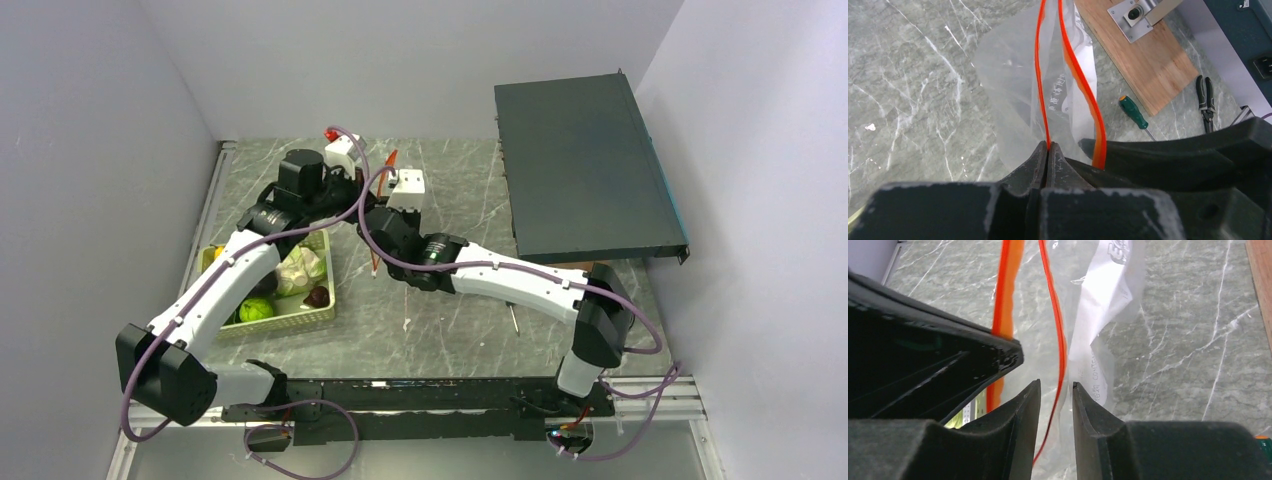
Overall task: Place the food in the zip-top bag and seal the zipper
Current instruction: Open the zipper of the food storage bag at the center of the board.
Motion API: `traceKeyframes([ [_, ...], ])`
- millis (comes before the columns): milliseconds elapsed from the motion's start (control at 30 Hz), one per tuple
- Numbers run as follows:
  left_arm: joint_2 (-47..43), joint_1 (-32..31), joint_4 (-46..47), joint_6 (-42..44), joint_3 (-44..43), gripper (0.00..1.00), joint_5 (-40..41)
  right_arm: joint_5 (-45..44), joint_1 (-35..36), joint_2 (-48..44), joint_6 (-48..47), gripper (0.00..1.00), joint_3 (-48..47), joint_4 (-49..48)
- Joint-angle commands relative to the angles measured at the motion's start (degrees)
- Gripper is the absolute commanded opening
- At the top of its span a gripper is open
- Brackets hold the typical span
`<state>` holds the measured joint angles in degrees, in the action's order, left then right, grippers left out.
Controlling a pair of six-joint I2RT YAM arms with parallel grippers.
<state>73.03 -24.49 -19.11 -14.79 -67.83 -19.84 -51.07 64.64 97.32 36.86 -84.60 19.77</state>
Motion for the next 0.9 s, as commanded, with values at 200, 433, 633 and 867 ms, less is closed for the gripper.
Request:
traceKeyframes([
  [200, 1.1, 1.4, 4.2, -2.8, 0.0, 0.00, -5.3, -3.7, -0.7, -3.1, -4.0, 0.09, 2.4, -5.9],
  [433, 1.9, 1.9, 4.3, -3.3, 0.2, 0.00, -5.3, -11.6, -0.7, -7.6, -11.0, 0.00, 4.6, -3.7],
  [633, 3.7, 2.2, 9.7, -6.6, 2.0, 0.42, -15.0, -14.6, -0.7, -12.7, -19.7, 0.00, 7.8, -3.6],
  [867, -1.6, 3.4, 11.5, -3.4, 4.5, 0.66, -11.3, -12.5, -0.7, -16.0, -28.2, 0.00, 10.4, -3.2],
])
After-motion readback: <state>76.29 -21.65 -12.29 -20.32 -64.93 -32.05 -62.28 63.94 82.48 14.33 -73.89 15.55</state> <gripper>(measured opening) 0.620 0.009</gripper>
